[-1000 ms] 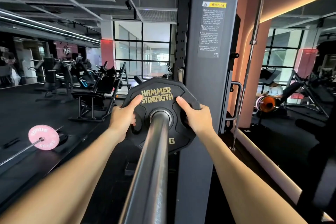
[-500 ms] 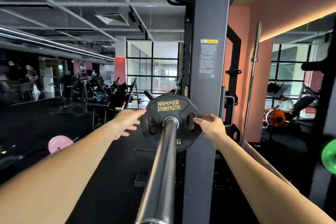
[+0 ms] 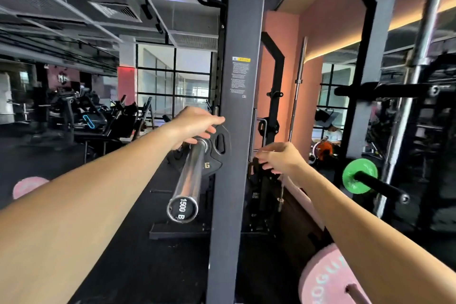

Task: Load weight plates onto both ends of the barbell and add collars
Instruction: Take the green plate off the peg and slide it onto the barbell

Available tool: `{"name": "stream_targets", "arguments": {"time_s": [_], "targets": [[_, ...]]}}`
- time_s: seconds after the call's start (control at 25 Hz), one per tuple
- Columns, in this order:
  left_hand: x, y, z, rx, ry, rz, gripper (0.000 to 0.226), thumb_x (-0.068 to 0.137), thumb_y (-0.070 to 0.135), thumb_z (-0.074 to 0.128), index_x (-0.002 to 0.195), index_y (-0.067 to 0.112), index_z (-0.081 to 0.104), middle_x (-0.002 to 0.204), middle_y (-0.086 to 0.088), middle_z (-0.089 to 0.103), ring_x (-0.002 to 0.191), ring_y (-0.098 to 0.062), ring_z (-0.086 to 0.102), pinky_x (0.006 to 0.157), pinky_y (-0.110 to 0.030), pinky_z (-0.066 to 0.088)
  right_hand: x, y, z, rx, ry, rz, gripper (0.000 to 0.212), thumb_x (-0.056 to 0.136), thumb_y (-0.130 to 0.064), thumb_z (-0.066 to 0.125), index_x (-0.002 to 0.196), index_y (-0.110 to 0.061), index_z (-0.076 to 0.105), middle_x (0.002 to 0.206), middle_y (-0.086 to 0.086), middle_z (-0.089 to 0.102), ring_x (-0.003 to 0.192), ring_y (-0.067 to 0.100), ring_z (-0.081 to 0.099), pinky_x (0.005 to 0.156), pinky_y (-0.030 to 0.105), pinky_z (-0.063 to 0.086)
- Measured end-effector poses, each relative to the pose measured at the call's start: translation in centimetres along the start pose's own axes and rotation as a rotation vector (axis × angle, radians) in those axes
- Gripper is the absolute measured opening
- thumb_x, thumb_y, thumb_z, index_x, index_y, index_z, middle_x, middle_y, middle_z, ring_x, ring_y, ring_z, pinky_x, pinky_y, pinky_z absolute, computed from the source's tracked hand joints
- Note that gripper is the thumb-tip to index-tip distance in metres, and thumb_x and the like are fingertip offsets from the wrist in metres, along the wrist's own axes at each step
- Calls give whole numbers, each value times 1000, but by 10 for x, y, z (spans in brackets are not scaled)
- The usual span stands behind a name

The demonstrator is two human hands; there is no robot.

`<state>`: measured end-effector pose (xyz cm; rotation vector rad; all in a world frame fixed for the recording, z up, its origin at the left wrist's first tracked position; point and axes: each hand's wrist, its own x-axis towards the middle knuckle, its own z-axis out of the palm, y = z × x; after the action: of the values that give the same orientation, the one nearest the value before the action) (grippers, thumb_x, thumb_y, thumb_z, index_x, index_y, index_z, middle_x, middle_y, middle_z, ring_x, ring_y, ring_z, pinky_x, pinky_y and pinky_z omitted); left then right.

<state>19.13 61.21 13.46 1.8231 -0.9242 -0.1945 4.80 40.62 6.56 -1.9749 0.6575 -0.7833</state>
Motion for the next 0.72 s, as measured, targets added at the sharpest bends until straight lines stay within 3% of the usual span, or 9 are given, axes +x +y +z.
{"name": "stream_targets", "arguments": {"time_s": [0.16,0.28,0.36,0.56,0.72], "targets": [[-13,40,64,-8,-95,76,25,88,49,71,101,27,69,100,4,75,94,-13,71,88,-38,52,-42,22,-73,-13,66,40,24,86,-28,77,101,-9,75,86,9,76,71,18,67,71,31,57],[-13,61,121,-6,-160,86,28,88,48,72,103,24,70,99,3,76,93,-13,72,78,-33,51,-57,49,-128,-22,122,79,24,88,-25,76,101,-5,76,83,16,75,71,18,66,63,22,52],[-10,67,168,18,-221,86,27,89,47,71,102,23,70,99,2,76,95,-15,72,74,-31,51,-63,75,-169,-33,158,101,25,88,-27,75,97,-4,76,89,21,76,71,19,65,62,24,49],[12,77,290,48,-323,45,20,90,47,71,99,29,69,98,5,75,93,-12,71,95,-41,53,-64,149,-276,-74,213,161,17,88,-25,75,95,-10,77,90,14,76,72,20,67,59,23,47],[36,93,386,37,-373,19,20,91,46,71,99,27,71,101,2,75,93,-13,71,95,-42,53,-51,201,-365,-101,248,186,15,90,-21,73,91,-6,74,86,14,73,67,20,64,55,19,49]]}}
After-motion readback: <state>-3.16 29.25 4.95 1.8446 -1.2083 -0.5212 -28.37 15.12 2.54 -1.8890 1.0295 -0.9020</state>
